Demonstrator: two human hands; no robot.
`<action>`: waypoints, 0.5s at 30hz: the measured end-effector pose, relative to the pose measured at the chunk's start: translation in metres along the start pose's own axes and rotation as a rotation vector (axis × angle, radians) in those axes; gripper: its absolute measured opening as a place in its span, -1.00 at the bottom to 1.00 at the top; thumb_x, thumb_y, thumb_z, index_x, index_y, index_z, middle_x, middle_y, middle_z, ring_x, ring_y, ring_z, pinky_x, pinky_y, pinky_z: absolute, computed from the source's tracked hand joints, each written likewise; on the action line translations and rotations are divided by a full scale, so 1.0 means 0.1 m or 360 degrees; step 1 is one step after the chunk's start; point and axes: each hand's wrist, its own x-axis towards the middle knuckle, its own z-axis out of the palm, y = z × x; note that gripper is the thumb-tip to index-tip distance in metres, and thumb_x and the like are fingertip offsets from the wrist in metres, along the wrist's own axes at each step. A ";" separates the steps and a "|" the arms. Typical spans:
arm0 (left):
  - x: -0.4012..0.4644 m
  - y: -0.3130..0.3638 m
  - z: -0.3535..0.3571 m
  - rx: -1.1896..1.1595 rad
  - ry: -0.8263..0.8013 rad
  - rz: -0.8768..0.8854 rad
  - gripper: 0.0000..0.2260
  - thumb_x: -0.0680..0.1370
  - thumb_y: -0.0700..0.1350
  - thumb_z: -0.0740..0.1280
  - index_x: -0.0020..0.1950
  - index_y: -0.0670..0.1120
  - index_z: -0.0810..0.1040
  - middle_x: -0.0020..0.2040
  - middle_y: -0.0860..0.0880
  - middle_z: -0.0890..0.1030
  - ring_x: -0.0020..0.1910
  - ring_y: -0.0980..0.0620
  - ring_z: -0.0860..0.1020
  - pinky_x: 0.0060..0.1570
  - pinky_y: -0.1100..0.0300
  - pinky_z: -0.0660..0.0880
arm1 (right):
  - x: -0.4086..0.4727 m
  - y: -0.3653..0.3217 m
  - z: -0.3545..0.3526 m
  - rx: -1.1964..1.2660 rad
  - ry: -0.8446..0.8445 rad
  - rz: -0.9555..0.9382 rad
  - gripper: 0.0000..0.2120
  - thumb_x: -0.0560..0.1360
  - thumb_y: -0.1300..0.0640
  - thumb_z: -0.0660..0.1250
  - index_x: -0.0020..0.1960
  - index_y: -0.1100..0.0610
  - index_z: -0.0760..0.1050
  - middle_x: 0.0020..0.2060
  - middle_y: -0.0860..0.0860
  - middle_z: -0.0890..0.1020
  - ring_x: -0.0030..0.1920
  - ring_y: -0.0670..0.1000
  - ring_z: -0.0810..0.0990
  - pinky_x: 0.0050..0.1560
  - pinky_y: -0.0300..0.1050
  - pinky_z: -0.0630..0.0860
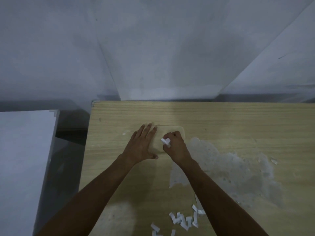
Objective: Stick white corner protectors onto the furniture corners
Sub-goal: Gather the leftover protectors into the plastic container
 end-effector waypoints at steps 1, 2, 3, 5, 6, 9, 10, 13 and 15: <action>0.00 0.00 0.00 -0.0008 0.0005 0.0004 0.07 0.31 0.28 0.46 0.57 0.00 -0.14 0.58 -0.04 -0.16 0.56 -0.07 -0.15 0.49 -0.11 0.04 | 0.00 0.01 0.01 -0.0023 -0.0023 -0.0030 -0.71 0.47 0.23 0.37 0.19 0.18 0.50 0.16 0.11 0.44 0.02 0.10 0.55 -0.06 -0.16 0.46; 0.00 -0.01 0.01 -0.0016 0.0011 0.0005 0.07 0.31 0.28 0.46 0.57 0.00 -0.14 0.58 -0.05 -0.16 0.56 -0.07 -0.16 0.49 -0.11 0.04 | 0.00 0.01 0.00 -0.0054 -0.0050 -0.0065 -0.68 0.48 0.22 0.36 0.23 0.18 0.49 0.18 0.11 0.44 0.06 0.10 0.55 -0.01 -0.14 0.46; 0.00 -0.01 0.01 -0.0023 0.0019 0.0002 0.07 0.30 0.28 0.46 0.57 0.00 -0.13 0.58 -0.05 -0.16 0.56 -0.07 -0.16 0.49 -0.11 0.04 | -0.02 0.03 -0.01 -0.0090 -0.0074 -0.0098 -0.66 0.49 0.21 0.35 0.27 0.17 0.47 0.20 0.10 0.45 0.11 0.10 0.54 0.03 -0.14 0.44; 0.00 -0.01 0.03 -0.0045 0.0046 -0.0003 0.06 0.29 0.29 0.46 0.57 0.01 -0.11 0.58 -0.05 -0.14 0.56 -0.07 -0.15 0.49 -0.10 0.05 | -0.07 0.06 -0.02 -0.0123 -0.0079 -0.0150 -0.65 0.51 0.21 0.33 0.29 0.17 0.46 0.22 0.09 0.47 0.14 0.08 0.53 0.03 -0.16 0.42; -0.01 -0.01 0.05 -0.0062 0.0066 -0.0007 0.06 0.29 0.28 0.47 0.57 0.01 -0.09 0.59 -0.05 -0.13 0.56 -0.07 -0.14 0.49 -0.09 0.06 | -0.11 0.07 -0.02 -0.0112 -0.0053 -0.0171 -0.66 0.51 0.21 0.32 0.29 0.17 0.47 0.20 0.08 0.49 0.12 0.07 0.54 0.02 -0.18 0.41; -0.05 -0.01 0.10 -0.0120 0.0154 -0.0024 0.04 0.29 0.28 0.47 0.57 0.02 -0.06 0.59 -0.06 -0.10 0.56 -0.07 -0.11 0.50 -0.06 0.07 | -0.24 0.11 -0.02 -0.0037 0.0069 -0.0213 -0.69 0.50 0.26 0.30 0.24 0.16 0.51 0.16 0.06 0.54 0.08 0.04 0.57 0.01 -0.22 0.46; -0.08 -0.01 0.12 -0.0134 0.0190 -0.0029 0.03 0.30 0.28 0.46 0.57 0.03 -0.06 0.59 -0.06 -0.10 0.56 -0.06 -0.10 0.50 -0.05 0.07 | -0.29 0.13 -0.02 -0.0008 0.0105 -0.0231 -0.70 0.50 0.28 0.30 0.22 0.16 0.52 0.16 0.05 0.54 0.09 0.03 0.57 0.04 -0.17 0.50; -0.19 0.00 0.19 -0.0190 0.0305 -0.0070 -0.02 0.35 0.26 0.44 0.57 0.03 -0.07 0.59 -0.06 -0.08 0.56 -0.05 -0.06 0.49 0.02 0.07 | -0.42 0.22 -0.02 0.0028 0.0247 -0.0208 -0.68 0.49 0.29 0.30 0.23 0.13 0.51 0.21 0.03 0.50 0.20 0.02 0.49 0.19 -0.06 0.50; -0.27 0.02 0.24 -0.0373 0.0369 -0.0149 -0.04 0.37 0.18 0.47 0.57 -0.02 -0.03 0.58 -0.07 -0.04 0.55 -0.05 -0.01 0.48 0.06 0.07 | -0.51 0.29 -0.02 0.0032 0.0370 -0.0089 -0.62 0.50 0.26 0.31 0.31 0.11 0.46 0.30 0.04 0.43 0.31 0.04 0.40 0.31 -0.15 0.37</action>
